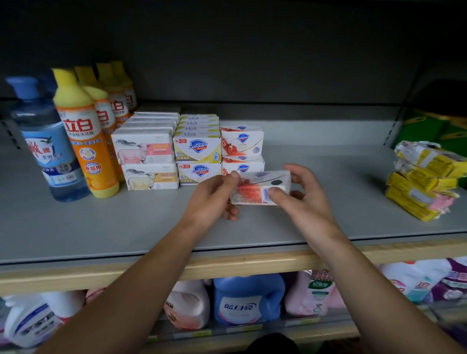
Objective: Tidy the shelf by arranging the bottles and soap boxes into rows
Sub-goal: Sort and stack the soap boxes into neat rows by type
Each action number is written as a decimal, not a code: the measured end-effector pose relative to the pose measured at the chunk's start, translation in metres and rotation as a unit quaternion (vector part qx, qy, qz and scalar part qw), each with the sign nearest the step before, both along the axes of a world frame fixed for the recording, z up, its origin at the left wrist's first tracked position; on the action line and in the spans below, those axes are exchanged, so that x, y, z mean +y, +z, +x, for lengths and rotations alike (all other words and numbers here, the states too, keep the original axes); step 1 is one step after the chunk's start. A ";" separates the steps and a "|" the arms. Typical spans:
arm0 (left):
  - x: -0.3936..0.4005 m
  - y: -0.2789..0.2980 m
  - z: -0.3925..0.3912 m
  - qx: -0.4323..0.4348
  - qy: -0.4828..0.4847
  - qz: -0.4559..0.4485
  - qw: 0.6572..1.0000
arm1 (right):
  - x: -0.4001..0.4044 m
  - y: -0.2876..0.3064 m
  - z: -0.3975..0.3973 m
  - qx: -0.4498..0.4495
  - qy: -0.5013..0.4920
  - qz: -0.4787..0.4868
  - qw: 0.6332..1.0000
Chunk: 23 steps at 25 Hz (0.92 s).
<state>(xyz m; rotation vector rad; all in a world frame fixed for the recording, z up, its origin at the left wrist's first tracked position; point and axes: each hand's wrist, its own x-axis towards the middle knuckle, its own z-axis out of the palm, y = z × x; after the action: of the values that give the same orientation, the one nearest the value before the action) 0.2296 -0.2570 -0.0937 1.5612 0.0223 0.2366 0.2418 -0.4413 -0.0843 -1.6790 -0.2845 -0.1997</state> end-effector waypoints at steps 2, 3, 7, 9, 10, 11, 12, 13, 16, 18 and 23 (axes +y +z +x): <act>0.002 0.000 0.001 0.000 0.005 -0.044 0.999 | 0.005 0.005 -0.003 -0.038 0.035 -0.008 0.999; 0.004 0.000 0.002 0.003 0.002 -0.080 0.997 | 0.009 0.007 -0.005 -0.051 0.052 -0.004 0.997; 0.010 0.004 0.000 -0.018 -0.040 -0.222 0.974 | 0.025 0.008 -0.009 0.052 0.114 0.170 0.977; 0.011 0.004 0.001 -0.035 -0.041 -0.226 0.973 | 0.030 0.010 -0.012 0.092 0.129 0.182 0.971; 0.011 0.004 0.001 -0.032 -0.043 -0.223 0.973 | 0.031 0.010 -0.012 0.063 0.121 0.149 0.979; 0.011 0.005 0.000 -0.016 -0.049 -0.227 0.973 | 0.032 0.012 -0.012 0.007 0.108 0.108 0.988; 0.010 0.005 0.001 0.010 -0.061 -0.239 0.969 | 0.032 0.013 -0.012 -0.061 0.096 0.069 0.991; 0.010 0.006 0.001 0.037 -0.083 -0.258 0.962 | 0.032 0.013 -0.012 -0.129 0.088 0.027 0.987; 0.013 0.010 0.002 0.069 -0.191 -0.364 0.909 | 0.032 0.004 -0.010 -0.339 0.043 -0.188 0.921; 0.015 0.011 0.001 0.075 -0.241 -0.422 0.871 | 0.036 -0.006 -0.012 -0.416 0.030 -0.271 0.867; 0.020 0.012 0.000 0.083 -0.276 -0.443 0.849 | 0.044 -0.014 -0.015 -0.467 -0.004 -0.286 0.836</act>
<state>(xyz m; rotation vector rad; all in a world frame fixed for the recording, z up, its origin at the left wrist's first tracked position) 0.2298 -0.2374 -0.0813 0.6048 -0.1627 -0.3395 0.2270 -0.3977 -0.0983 -2.0581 -1.1621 -1.0383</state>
